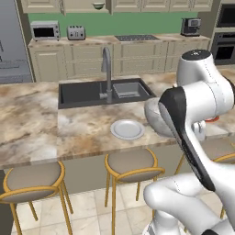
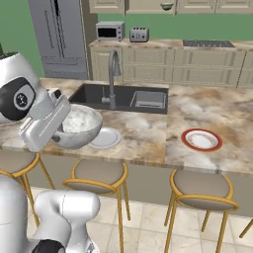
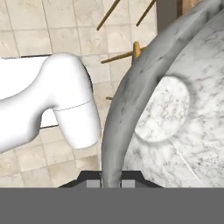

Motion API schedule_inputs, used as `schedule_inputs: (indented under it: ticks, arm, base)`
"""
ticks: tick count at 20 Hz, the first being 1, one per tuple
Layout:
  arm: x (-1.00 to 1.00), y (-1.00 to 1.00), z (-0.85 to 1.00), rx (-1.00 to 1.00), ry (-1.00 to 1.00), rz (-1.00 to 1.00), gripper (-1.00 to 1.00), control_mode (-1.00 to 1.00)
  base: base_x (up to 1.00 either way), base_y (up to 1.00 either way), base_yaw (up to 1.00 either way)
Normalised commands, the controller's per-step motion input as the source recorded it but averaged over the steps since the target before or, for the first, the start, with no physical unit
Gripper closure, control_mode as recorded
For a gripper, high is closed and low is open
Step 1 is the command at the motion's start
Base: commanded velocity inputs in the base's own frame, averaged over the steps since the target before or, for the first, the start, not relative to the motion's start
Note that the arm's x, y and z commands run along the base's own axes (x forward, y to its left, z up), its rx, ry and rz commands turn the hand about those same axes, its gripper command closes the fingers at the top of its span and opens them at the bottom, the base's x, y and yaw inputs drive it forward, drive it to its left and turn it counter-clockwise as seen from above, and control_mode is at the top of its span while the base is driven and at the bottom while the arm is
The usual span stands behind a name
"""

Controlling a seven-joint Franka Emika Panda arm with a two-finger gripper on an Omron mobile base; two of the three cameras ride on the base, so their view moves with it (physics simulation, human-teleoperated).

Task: Move the bowls from the cabinet to the plates on the dining table.

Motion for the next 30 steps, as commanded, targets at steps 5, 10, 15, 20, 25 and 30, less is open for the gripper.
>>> schedule_inputs:
  ticks: [5,10,15,20,25,30]
  arm:
    - [0.99,-0.04,-0.17,0.02,0.15,0.19,1.00,-1.00]
    - [0.65,-0.02,-0.15,0.00,0.01,0.01,1.00,-1.00]
    - [0.73,-0.07,-0.31,0.00,0.00,0.02,1.00,-1.00]
    - [0.88,-0.03,-0.39,0.00,0.00,0.11,1.00,-1.00]
    - [0.65,0.00,-0.40,0.00,-0.01,0.19,1.00,-1.00]
    - [0.13,0.03,-0.56,0.00,-0.07,0.21,1.00,-1.00]
  base:
    - [0.00,0.00,0.00]
    - [0.00,0.00,0.00]
    - [0.00,0.00,0.00]
    - [0.00,0.00,0.00]
    - [0.00,0.00,0.00]
    - [0.00,0.00,0.00]
